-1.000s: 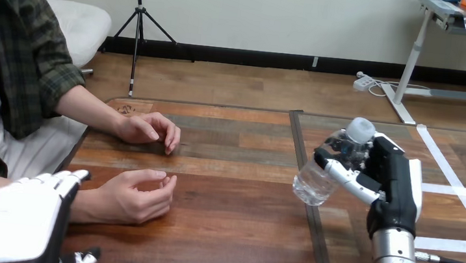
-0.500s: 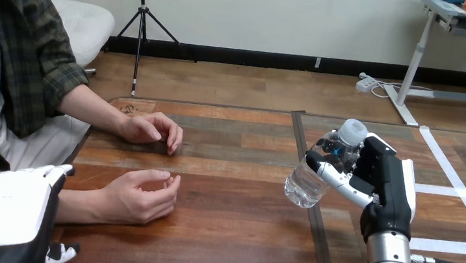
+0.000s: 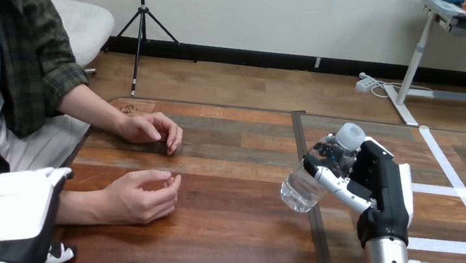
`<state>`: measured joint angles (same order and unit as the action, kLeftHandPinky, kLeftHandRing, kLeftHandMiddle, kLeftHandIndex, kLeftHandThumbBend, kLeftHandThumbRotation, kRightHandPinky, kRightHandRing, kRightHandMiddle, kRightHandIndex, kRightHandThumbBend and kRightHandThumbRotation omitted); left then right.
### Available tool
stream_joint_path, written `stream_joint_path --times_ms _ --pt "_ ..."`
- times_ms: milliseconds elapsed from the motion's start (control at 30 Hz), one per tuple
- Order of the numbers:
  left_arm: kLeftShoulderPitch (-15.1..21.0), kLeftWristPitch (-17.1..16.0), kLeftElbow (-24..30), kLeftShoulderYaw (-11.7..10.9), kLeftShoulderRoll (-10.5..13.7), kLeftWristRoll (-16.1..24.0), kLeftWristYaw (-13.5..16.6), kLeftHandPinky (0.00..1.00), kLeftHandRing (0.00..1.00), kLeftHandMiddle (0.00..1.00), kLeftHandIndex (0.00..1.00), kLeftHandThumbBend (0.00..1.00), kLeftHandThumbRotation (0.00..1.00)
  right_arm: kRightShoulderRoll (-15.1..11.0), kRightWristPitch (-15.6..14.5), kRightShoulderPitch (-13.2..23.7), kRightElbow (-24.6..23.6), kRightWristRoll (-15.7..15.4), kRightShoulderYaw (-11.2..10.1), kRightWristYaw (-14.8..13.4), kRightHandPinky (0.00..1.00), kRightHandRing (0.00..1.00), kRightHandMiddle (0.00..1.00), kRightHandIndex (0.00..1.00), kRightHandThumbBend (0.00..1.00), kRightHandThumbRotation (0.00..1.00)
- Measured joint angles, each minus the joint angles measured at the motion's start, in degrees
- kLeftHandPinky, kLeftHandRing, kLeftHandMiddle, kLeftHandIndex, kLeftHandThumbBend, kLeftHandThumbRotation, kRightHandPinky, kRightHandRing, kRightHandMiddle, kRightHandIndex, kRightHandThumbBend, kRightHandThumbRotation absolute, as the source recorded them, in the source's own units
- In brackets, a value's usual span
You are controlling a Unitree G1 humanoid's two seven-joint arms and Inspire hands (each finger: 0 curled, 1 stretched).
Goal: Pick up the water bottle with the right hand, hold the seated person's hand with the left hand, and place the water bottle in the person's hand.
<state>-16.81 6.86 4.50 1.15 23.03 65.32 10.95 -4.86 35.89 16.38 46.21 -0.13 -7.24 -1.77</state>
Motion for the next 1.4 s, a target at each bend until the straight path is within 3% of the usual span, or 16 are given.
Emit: stream_joint_path --times_ms 467,1033,1400 --pt "3.1 -1.2 -5.5 1.7 1.7 -0.9 3.8 0.81 0.81 0.82 0.8 0.86 0.04 0.0 0.0 -0.9 -0.9 0.3 0.0 0.9 0.45 0.49 0.52 0.55 0.67 0.0" --pt "6.6 -3.4 -12.1 5.0 3.1 -1.9 10.5 0.81 0.8 0.81 0.79 0.85 0.03 0.0 0.0 -1.0 -1.8 0.4 0.0 1.6 0.44 0.49 0.52 0.55 0.67 0.0" --pt "8.4 -3.5 -14.2 7.3 4.0 -1.9 12.5 0.83 0.81 0.81 0.79 0.8 0.04 0.0 0.2 -1.0 -2.1 0.4 -0.1 1.9 0.44 0.48 0.51 0.55 0.67 0.0"
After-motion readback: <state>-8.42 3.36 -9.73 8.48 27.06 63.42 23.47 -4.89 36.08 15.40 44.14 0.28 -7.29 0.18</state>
